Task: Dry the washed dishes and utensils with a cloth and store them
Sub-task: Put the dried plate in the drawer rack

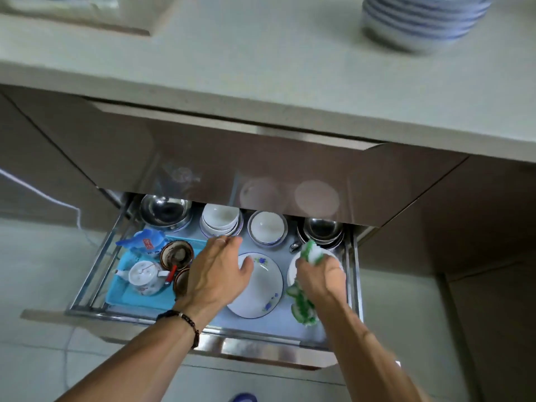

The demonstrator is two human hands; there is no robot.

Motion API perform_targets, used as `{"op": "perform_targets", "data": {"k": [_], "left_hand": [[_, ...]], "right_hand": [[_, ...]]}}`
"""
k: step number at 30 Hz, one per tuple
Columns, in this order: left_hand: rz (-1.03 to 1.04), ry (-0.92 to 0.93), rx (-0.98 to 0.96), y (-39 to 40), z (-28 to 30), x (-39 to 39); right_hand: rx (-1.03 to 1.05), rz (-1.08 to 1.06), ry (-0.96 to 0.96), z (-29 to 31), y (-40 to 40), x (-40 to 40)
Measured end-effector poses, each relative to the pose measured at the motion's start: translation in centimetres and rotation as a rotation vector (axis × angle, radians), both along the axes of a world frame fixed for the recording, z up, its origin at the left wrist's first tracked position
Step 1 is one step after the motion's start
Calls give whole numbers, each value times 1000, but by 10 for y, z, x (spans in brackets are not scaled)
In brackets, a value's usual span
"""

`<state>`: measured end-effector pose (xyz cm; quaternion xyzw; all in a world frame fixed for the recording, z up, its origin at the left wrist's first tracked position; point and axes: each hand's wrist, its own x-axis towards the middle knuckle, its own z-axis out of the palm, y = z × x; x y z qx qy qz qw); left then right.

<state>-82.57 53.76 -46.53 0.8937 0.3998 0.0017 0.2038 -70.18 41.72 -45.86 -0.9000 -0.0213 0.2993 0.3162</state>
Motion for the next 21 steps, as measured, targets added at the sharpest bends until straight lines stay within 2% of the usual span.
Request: {"op": "perform_targets", "data": {"k": [4, 12, 16, 21], "left_hand": [[-100, -55, 175, -3, 73, 21], [-131, -180, 342, 17, 228, 98], [-137, -205, 316, 22, 279, 149], [-60, -273, 211, 26, 304, 214]], "right_hand": [[40, 39, -93, 84, 3, 20], [153, 33, -247, 231, 1, 85], [249, -49, -265, 275, -4, 142], [300, -129, -240, 297, -15, 224]]}}
